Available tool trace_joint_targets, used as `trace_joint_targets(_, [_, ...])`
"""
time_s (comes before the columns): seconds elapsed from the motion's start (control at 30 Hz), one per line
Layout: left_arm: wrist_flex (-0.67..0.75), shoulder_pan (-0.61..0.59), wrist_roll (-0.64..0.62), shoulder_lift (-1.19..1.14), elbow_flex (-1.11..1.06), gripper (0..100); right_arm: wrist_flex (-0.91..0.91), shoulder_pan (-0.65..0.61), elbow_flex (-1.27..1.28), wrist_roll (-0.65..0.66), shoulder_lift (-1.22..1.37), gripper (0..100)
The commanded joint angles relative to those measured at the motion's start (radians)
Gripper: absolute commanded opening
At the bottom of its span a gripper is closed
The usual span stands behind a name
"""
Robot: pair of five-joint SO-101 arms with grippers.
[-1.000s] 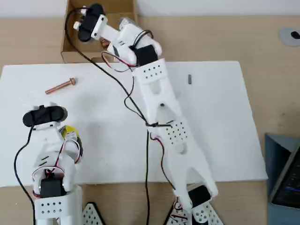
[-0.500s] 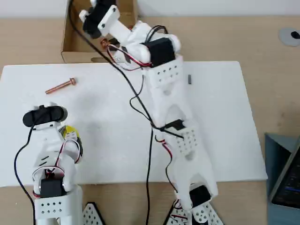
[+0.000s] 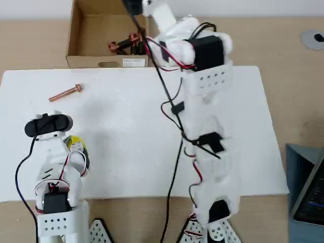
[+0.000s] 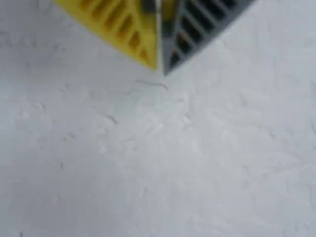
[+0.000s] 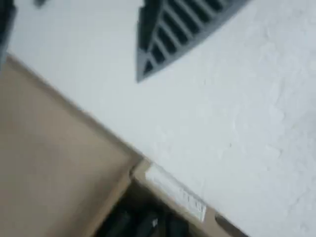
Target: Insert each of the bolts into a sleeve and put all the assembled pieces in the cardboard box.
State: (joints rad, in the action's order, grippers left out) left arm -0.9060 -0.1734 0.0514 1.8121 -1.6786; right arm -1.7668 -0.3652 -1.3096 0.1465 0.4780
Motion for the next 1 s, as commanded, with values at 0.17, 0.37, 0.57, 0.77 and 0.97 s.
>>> trace_joint_targets(0.17, [0.014, -0.003, -0.002, 0.01, -0.014, 0, -0.021, 0.07, 0.481, -0.187, -0.318, 19.9])
trace_joint_targets(0.37, [0.014, -0.003, -0.002, 0.01, -0.014, 0, -0.021, 0.082, 0.737, -0.377, -0.378, 19.9])
trace_joint_targets(0.57, [0.014, -0.003, -0.002, 0.01, -0.014, 0, 0.011, 0.081, 0.928, -0.526, -0.361, 20.1])
trace_joint_targets(0.77, [0.014, -0.005, -0.002, 0.01, -0.014, 0, 0.014, 0.081, 0.957, -0.635, -0.236, 20.2])
trace_joint_targets(0.97, [0.014, -0.006, -0.003, 0.01, -0.014, 0, 0.015, 0.079, 0.832, -0.677, -0.048, 20.3])
